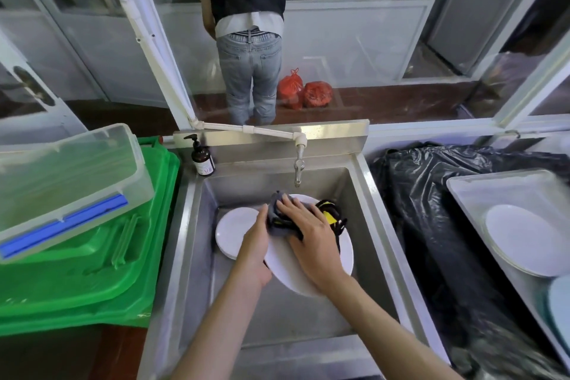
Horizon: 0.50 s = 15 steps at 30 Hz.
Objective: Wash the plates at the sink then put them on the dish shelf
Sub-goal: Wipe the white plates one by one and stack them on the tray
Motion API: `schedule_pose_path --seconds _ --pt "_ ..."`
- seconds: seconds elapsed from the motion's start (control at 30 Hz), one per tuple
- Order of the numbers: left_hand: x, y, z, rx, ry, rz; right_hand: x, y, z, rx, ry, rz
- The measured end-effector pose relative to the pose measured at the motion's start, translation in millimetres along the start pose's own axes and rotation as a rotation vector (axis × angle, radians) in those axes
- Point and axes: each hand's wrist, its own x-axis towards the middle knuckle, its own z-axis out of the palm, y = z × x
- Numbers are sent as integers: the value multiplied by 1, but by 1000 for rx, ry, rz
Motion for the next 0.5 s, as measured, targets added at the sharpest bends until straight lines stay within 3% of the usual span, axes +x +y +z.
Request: schedule_pose_path --seconds 0.1,0.23,0.37,0.5 --pt "13 -1 4 -153 -62 -81 -12 -14 -12 62 -57 -44" --pt "24 -5 9 -62 -124 -261 -42 10 -35 122 -310 -104" --pt "33 -15 29 -49 31 -130 -74 43 -75 156 -434 -134" --pt "30 -24 64 27 -34 -91 -93 86 -130 46 -505 -21"
